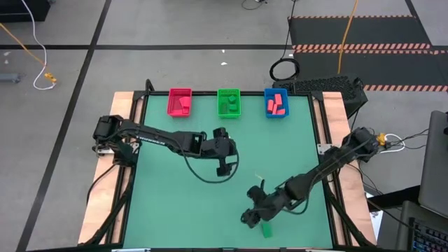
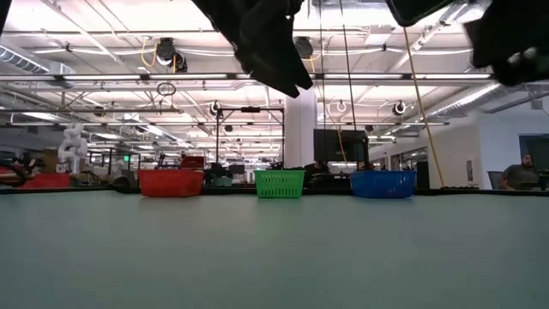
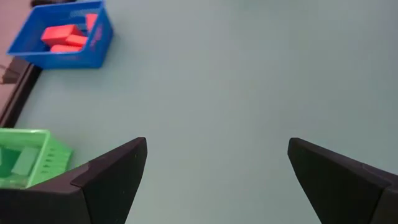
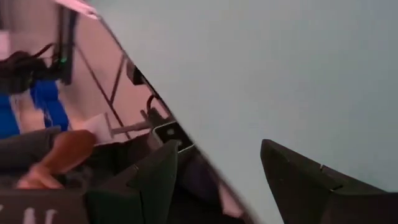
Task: Sort & place blocks by color
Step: Put the green block into the green basket
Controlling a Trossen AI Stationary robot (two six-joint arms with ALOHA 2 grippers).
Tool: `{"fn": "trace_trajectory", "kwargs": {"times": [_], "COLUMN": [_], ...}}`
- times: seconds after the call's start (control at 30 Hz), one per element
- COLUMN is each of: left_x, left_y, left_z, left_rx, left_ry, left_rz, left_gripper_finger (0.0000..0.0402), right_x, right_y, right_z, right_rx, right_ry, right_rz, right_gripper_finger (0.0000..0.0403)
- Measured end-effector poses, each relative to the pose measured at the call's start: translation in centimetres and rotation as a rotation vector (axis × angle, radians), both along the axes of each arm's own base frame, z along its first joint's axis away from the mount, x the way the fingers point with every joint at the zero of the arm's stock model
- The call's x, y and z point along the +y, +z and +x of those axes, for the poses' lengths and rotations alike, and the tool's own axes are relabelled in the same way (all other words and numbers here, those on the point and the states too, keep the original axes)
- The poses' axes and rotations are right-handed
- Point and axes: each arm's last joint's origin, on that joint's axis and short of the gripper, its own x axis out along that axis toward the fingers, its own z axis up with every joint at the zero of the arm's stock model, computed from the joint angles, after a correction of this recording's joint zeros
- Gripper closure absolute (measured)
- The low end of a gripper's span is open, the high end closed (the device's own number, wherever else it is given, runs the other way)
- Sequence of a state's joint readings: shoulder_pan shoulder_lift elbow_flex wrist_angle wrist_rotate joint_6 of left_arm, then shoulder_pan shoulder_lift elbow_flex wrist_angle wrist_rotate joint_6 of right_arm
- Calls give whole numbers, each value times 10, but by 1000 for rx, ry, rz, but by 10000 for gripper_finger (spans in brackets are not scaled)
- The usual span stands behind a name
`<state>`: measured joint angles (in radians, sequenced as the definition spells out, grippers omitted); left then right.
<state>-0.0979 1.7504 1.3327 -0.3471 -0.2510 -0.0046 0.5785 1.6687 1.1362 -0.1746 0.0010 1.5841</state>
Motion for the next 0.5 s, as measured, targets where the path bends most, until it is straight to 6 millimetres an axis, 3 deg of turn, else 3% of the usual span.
{"fn": "trace_trajectory", "kwargs": {"times": [0.3,0.5], "left_x": [-37,-60], "left_y": [-7,-9], "left_z": [-8,-15], "left_rx": [62,91], "left_ry": [-209,-308], "left_rz": [5,-21], "left_gripper_finger": [9,9], "right_x": [24,48], "right_y": [20,0], "right_z": [19,20], "right_rx": [370,556], "right_ry": [-231,-326], "right_rz": [167,255], "right_gripper_finger": [179,179]}}
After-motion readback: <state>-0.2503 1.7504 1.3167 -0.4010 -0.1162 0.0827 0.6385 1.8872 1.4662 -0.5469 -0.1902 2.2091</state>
